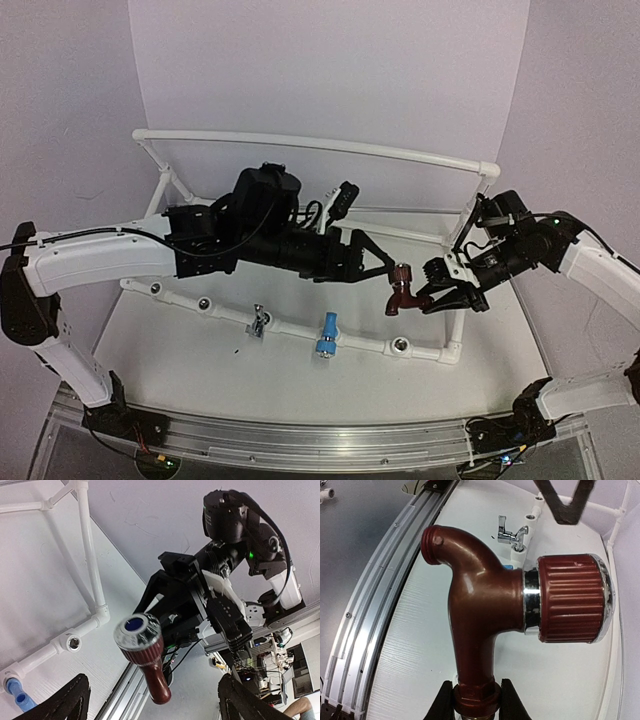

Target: Install the water faucets

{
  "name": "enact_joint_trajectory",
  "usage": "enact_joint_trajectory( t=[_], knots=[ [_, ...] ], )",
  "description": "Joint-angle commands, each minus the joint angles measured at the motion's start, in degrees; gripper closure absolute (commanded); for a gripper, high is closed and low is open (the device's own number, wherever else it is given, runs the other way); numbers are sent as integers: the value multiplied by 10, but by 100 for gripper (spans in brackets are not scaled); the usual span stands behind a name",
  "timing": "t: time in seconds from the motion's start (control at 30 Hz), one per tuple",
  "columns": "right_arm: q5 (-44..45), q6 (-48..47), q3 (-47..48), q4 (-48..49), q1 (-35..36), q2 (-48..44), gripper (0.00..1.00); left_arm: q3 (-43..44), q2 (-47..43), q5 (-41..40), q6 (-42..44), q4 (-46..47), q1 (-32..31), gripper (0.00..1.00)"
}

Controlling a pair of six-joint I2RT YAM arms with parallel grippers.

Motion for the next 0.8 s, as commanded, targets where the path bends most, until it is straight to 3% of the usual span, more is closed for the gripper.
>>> enact_joint_trajectory(
  t=[0.0, 0.2, 0.53, 0.77],
  knots=[
    [-36, -53, 8, 6, 17, -38, 100, -3, -1, 130, 10, 56, 26, 13],
    [-46, -72, -8, 30, 38, -71, 100, 31, 40, 202, 18, 31, 26, 18],
    [-42, -89, -9, 41, 61, -69, 100, 23, 56, 306, 10, 99, 25, 24],
    [-43, -117, -18, 44, 73, -69, 100, 18, 60, 318, 6, 116, 25, 28]
  ],
)
